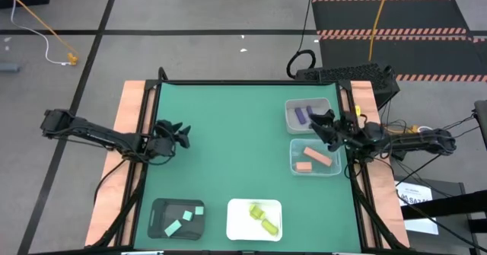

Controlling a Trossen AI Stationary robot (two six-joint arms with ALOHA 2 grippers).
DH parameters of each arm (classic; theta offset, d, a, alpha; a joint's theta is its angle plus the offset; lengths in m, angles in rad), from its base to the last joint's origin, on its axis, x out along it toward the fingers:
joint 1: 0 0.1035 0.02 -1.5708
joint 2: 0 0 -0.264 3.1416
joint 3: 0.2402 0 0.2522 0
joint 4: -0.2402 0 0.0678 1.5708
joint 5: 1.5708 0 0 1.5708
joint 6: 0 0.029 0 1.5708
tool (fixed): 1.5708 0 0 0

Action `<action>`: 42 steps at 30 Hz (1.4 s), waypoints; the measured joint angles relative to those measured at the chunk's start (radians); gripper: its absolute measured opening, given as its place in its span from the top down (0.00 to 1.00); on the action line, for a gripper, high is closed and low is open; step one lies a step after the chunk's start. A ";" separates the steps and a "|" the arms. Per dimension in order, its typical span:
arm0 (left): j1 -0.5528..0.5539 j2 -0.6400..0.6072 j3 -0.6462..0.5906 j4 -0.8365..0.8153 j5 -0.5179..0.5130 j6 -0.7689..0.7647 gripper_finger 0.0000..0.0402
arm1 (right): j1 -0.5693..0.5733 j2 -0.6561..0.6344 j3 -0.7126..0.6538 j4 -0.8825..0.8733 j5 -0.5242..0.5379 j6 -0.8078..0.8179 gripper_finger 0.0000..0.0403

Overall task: Sort & place blocks by color
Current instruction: Return to Home Position

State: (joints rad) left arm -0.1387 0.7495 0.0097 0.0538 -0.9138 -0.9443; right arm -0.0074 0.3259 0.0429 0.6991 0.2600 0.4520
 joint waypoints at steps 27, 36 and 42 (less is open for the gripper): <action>0.325 -0.508 0.000 0.002 -0.001 -0.002 0.42 | -0.345 -0.298 0.000 0.000 0.000 0.000 0.38; 0.467 -0.609 0.000 0.002 -0.001 -0.002 0.42 | -0.613 -0.319 0.000 0.000 0.000 0.000 0.38; 0.551 -0.662 0.000 0.002 -0.001 -0.001 0.42 | -0.788 -0.319 0.000 0.000 0.000 0.000 0.38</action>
State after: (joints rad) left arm 0.4121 0.0879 0.0101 0.0559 -0.9146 -0.9451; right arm -0.7955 0.0067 0.0429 0.6991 0.2601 0.4519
